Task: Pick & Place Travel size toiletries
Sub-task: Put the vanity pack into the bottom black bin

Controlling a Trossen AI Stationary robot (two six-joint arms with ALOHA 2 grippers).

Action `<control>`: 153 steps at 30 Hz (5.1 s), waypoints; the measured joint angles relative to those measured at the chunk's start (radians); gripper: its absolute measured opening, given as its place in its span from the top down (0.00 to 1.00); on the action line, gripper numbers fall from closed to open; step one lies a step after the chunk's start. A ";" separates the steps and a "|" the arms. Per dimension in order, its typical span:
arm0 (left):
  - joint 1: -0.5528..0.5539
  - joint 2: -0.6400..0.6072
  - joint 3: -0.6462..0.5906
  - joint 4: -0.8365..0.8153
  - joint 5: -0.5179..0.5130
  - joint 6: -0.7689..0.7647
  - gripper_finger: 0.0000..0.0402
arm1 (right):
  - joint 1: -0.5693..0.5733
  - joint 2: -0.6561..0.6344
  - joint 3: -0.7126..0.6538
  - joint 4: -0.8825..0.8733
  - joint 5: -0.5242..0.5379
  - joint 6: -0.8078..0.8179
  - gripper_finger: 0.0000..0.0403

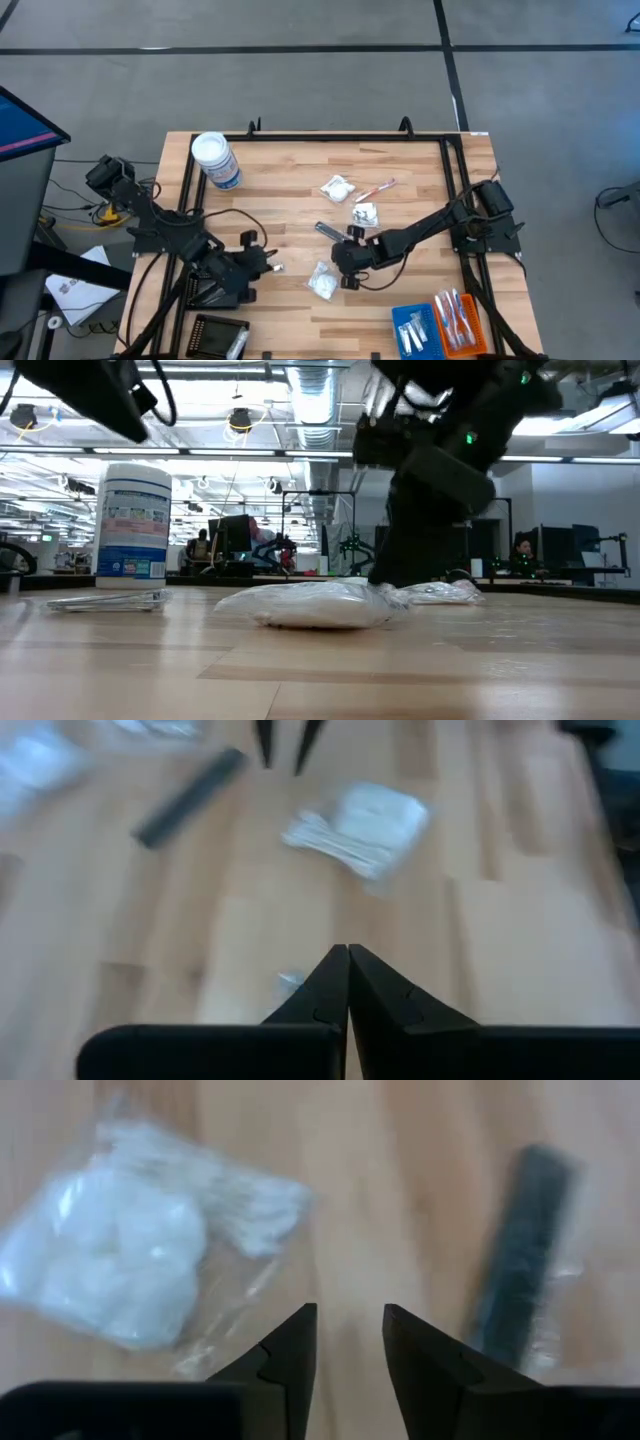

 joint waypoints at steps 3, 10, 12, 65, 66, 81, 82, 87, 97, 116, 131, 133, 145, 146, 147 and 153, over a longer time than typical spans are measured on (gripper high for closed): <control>0.000 0.000 0.000 0.005 -0.101 0.020 1.00 | -0.015 -0.045 0.002 -0.012 0.037 0.017 0.77; 0.000 0.000 -0.052 0.131 -0.211 0.077 1.00 | -0.048 -0.198 0.002 -0.121 0.044 -0.027 0.84; 0.004 0.000 -0.070 0.148 -0.211 0.088 1.00 | -0.057 -0.244 0.001 -0.184 0.058 -0.027 0.84; 0.030 0.001 -0.198 0.416 -0.193 0.121 1.00 | -0.549 -0.065 0.004 -0.522 -0.305 -0.045 0.77; 0.031 0.001 -0.198 0.416 -0.193 0.121 1.00 | -0.548 -0.058 0.005 -0.520 -0.305 -0.045 0.77; 0.348 0.004 -0.420 0.989 0.103 -0.002 0.85 | -0.488 -0.006 -0.003 -0.284 -0.369 0.009 0.84; 0.377 0.004 -0.438 1.026 0.141 -0.015 0.82 | -0.481 -0.006 -0.010 -0.259 -0.368 0.024 0.85; 0.446 0.004 -0.465 1.061 0.194 -0.037 0.68 | -0.452 -0.021 -0.051 -0.175 -0.360 0.049 0.87; 0.423 0.004 -0.465 1.063 0.196 -0.027 0.61 | -0.414 -0.203 -0.060 -0.267 -0.323 0.054 0.87; 0.371 0.004 -0.476 1.067 0.183 0.020 0.61 | -0.370 -0.289 -0.059 -0.407 -0.282 -0.021 0.62; 0.368 0.004 -0.476 1.076 0.184 0.032 0.61 | -0.489 -0.133 -0.057 -0.351 -0.337 0.034 0.26; 0.368 0.004 -0.476 1.076 0.184 0.040 0.61 | -0.494 -0.104 -0.057 -0.317 -0.337 0.012 0.21; 0.369 0.004 -0.476 1.081 0.184 0.041 0.61 | -0.453 -0.029 -0.050 -0.283 -0.321 0.005 0.14; 0.368 0.004 -0.476 1.081 0.184 0.041 0.61 | -0.448 -0.028 -0.049 -0.282 -0.319 0.002 0.15; 0.369 0.004 -0.476 1.081 0.184 0.041 0.61 | -0.444 -0.026 -0.046 -0.282 -0.317 -0.004 0.15; 0.368 0.004 -0.476 1.081 0.184 0.041 0.61 | -0.442 -0.023 -0.032 -0.266 -0.315 0.027 0.23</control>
